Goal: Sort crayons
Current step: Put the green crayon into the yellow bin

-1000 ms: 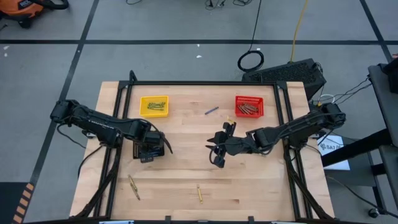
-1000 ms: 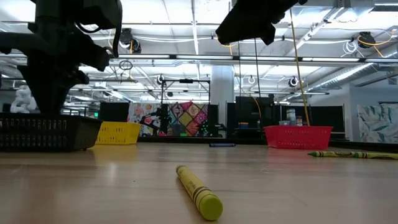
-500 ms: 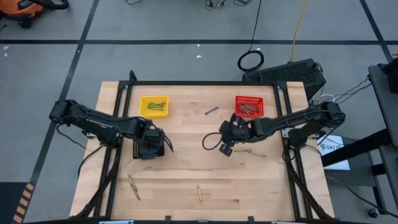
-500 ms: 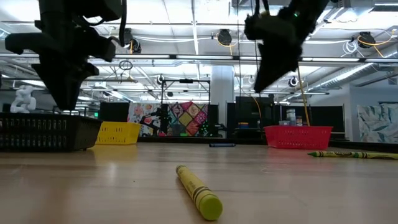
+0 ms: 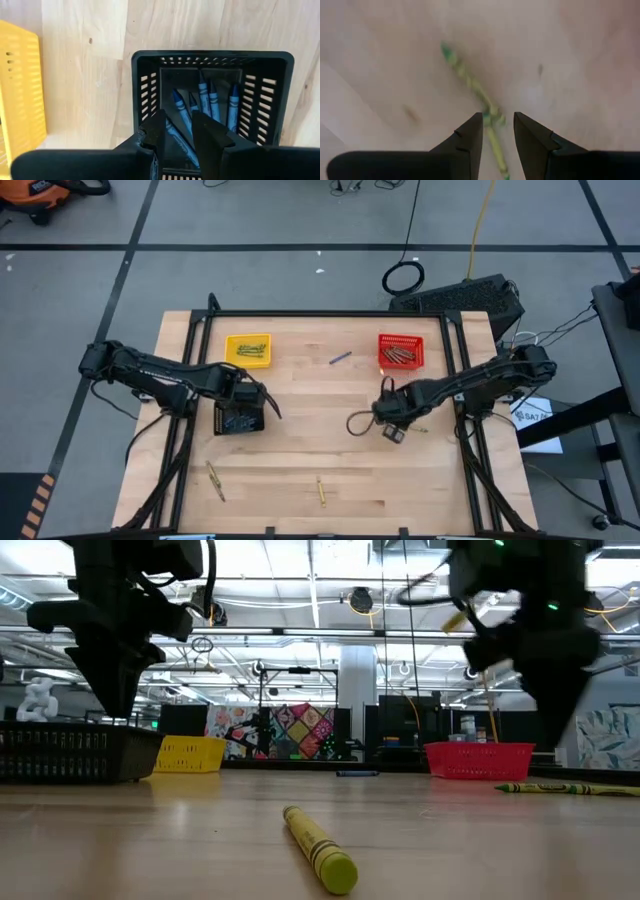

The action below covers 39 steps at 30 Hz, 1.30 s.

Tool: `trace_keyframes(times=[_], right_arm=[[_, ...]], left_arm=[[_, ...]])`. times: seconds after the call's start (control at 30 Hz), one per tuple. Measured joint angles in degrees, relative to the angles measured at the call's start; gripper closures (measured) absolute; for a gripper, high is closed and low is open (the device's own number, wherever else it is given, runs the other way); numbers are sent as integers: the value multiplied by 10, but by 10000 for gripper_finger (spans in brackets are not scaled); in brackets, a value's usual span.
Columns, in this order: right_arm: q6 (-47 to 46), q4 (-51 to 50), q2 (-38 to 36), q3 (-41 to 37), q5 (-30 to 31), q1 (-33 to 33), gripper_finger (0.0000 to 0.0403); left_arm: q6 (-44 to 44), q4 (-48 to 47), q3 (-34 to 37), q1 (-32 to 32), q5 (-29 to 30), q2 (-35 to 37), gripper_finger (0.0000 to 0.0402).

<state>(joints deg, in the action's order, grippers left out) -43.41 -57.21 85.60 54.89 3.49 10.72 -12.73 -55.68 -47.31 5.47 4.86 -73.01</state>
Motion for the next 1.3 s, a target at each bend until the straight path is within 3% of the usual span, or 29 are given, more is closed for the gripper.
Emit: trace_keyframes(times=[0.53,1.1,1.3], right_arm=[[0,9,0,-67,-52,71,305],[12,90,-3,-150,-78,71,305],[29,94,-2,-151,-89,71,337]], left_arm=[[-3,15,0,-1,1,0,315],[-4,17,0,-1,1,0,315],[-4,18,0,-1,0,0,315]])
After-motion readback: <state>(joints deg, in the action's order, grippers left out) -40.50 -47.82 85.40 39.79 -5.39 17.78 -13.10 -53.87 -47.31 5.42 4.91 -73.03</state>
